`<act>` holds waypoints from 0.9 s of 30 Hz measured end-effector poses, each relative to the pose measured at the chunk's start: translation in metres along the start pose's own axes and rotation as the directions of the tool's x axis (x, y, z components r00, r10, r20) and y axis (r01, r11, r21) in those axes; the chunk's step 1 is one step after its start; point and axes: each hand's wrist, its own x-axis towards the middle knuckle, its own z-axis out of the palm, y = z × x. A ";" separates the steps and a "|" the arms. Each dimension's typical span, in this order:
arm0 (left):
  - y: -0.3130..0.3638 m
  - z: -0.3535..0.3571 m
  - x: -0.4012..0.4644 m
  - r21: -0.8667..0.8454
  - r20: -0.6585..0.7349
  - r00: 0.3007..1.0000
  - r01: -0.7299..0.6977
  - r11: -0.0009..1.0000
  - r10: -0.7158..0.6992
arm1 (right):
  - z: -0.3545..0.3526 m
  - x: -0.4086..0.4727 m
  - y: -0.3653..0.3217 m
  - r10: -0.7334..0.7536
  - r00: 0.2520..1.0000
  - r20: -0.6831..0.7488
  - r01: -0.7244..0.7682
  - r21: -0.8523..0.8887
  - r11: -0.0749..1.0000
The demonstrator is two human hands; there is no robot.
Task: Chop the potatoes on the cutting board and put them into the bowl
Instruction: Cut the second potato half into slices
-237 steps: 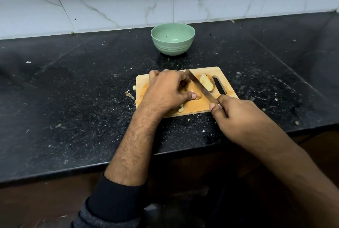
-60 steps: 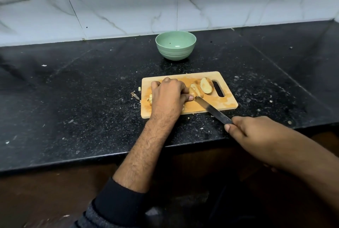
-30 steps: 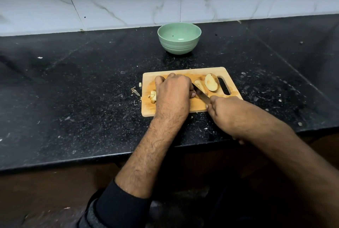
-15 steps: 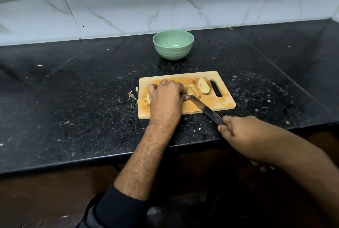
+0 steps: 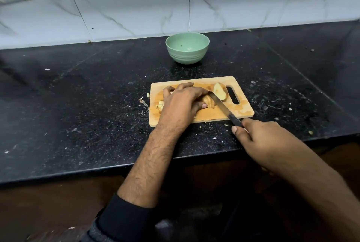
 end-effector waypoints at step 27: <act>-0.002 -0.004 0.000 0.195 0.009 0.992 -0.124 0.973 0.125 | 0.002 0.008 0.001 -0.002 0.999 0.047 0.003 -0.022 1.000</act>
